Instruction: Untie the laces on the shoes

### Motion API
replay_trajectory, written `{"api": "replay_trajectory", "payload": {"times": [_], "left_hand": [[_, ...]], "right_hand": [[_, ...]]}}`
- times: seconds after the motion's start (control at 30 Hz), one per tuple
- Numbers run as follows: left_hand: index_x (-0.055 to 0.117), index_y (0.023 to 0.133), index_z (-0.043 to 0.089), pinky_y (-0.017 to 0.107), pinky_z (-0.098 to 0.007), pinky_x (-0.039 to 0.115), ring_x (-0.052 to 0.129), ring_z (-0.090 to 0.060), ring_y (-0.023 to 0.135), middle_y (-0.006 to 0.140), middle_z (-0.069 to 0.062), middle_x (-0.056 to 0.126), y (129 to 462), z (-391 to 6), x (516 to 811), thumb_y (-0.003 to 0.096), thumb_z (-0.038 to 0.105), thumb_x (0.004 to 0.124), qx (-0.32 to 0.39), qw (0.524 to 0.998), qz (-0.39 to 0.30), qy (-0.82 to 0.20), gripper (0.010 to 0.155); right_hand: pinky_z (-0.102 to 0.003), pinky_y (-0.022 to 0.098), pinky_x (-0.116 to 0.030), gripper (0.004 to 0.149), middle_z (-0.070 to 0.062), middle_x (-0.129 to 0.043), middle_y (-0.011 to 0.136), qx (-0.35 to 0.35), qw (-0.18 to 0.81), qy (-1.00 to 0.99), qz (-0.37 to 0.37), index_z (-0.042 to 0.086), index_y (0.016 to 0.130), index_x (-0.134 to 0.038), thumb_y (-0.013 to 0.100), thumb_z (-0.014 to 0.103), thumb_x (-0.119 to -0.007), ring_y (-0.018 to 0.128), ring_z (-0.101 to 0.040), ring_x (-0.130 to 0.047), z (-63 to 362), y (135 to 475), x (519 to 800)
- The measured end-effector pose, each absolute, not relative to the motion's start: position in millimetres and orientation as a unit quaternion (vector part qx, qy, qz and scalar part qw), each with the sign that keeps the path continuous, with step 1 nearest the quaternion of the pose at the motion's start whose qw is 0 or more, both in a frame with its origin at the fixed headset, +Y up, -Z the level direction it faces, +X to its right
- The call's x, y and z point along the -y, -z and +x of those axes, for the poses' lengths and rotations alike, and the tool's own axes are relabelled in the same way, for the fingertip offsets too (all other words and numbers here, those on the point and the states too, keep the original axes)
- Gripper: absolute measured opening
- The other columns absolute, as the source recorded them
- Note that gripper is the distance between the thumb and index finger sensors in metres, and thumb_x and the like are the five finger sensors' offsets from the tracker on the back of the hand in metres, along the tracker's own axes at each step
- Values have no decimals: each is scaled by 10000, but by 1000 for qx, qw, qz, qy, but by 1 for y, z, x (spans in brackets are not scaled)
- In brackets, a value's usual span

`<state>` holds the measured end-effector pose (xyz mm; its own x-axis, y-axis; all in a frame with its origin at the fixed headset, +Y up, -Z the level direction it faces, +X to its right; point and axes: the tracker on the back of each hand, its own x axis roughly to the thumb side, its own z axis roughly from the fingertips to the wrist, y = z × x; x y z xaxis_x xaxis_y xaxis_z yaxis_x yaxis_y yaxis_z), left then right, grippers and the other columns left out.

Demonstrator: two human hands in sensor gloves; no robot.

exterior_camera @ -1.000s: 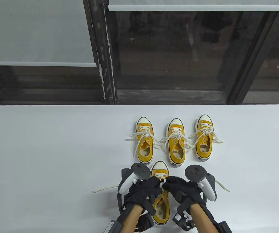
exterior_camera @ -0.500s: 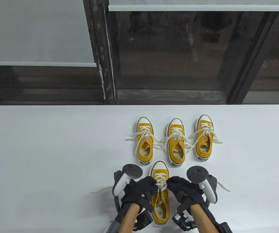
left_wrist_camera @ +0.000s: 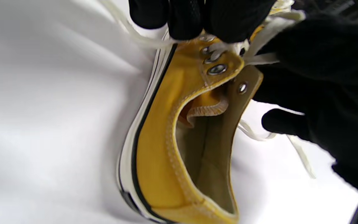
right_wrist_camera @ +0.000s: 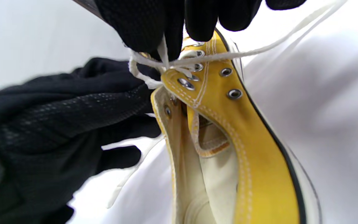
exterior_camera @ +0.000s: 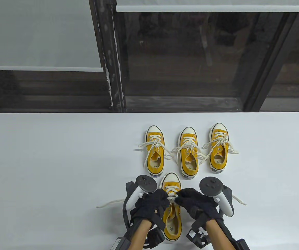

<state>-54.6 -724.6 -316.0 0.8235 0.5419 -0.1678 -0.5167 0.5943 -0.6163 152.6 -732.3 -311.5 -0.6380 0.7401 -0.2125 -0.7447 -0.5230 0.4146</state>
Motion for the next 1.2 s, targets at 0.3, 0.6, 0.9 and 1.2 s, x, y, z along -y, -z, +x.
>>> {"api": "replay_trajectory", "payload": {"times": [0.3, 0.6, 0.9, 1.2], "left_hand": [[639, 1048, 348, 853, -628, 330, 539, -192, 1122, 1068, 90, 700, 316, -59, 724, 657, 426, 680, 0, 892, -332, -308, 402], [577, 989, 345, 856, -622, 329, 504, -176, 1124, 1055, 108, 627, 319, -61, 736, 630, 505, 749, 8, 856, -376, -354, 430], [535, 1058, 356, 838, -604, 330, 467, -238, 1131, 1152, 54, 540, 319, -68, 734, 680, 491, 612, -40, 882, -342, -322, 408], [385, 1151, 387, 874, -573, 362, 613, -62, 1026, 898, 193, 673, 317, -62, 730, 658, 477, 728, -13, 886, -333, -322, 607]], "right_hand": [[-648, 728, -447, 367, -80, -568, 1086, -215, 396, -893, -12, 191, 941, -749, 623, 368, -707, 1044, -397, -536, 154, 311, 731], [-656, 738, -416, 332, -78, -513, 1097, -233, 413, -880, -19, 257, 907, -709, 636, 449, -706, 1061, -400, -488, 156, 313, 738], [-667, 733, -438, 350, -68, -553, 1113, -185, 340, -922, -22, 269, 973, -684, 648, 398, -681, 1072, -371, -542, 153, 312, 733], [-658, 734, -459, 303, -40, -600, 1057, -141, 309, -939, -49, 267, 703, -773, 632, 549, -688, 1044, -360, -584, 153, 308, 730]]}}
